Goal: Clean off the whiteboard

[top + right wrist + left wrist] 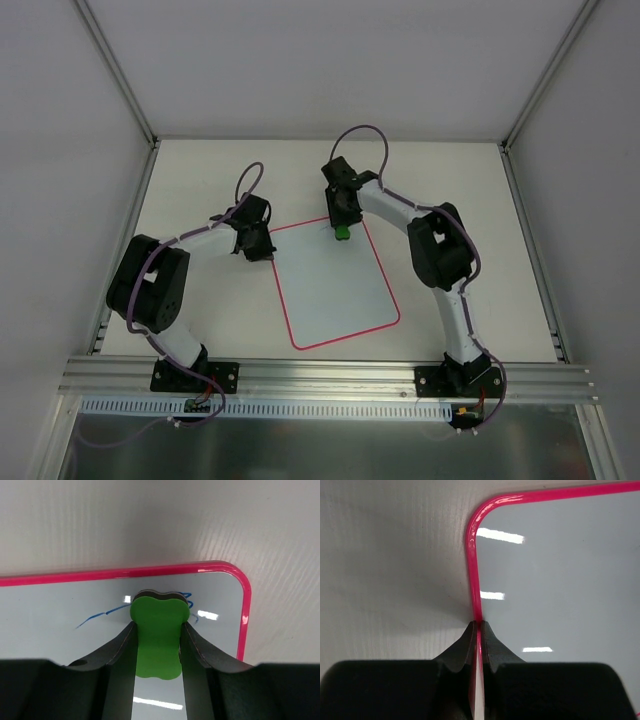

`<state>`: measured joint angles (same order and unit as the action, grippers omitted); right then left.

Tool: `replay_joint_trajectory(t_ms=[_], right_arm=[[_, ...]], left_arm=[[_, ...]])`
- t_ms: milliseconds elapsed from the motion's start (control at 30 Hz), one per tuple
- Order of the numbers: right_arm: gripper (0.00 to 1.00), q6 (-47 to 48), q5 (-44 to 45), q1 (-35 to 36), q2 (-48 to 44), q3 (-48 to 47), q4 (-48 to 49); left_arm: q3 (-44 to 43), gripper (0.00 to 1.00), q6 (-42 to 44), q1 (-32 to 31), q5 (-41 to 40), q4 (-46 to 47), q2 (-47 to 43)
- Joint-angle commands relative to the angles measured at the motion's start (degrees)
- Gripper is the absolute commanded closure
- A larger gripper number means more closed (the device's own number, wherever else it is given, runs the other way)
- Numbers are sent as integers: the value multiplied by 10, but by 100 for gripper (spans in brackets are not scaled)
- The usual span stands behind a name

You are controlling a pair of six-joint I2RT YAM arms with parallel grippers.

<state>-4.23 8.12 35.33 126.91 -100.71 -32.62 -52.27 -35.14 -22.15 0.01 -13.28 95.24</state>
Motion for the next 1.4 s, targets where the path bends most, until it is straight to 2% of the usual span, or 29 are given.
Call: replay_joint_trajectory(t_ms=[0, 200, 367, 700, 900, 1100, 1367], right_arm=[[100, 6, -21, 39, 45, -61, -62], [100, 24, -52, 97, 60, -80, -100], [100, 35, -54, 105, 47, -61, -100], [100, 29, -27, -23, 47, -46, -89], [100, 23, -11, -55, 45, -27, -87], [100, 25, -40, -42, 25, 17, -68], [100, 26, -95, 39, -30, 89, -50]], left_arm=[[35, 100, 16, -18, 28, -72, 15], [39, 100, 15, -21, 27, -74, 4], [44, 100, 12, -20, 28, -75, 3], [52, 100, 10, -20, 27, -76, 3], [55, 100, 9, -20, 31, -76, 1], [49, 100, 9, -20, 32, -76, 2], [40, 100, 8, -20, 38, -75, 6]])
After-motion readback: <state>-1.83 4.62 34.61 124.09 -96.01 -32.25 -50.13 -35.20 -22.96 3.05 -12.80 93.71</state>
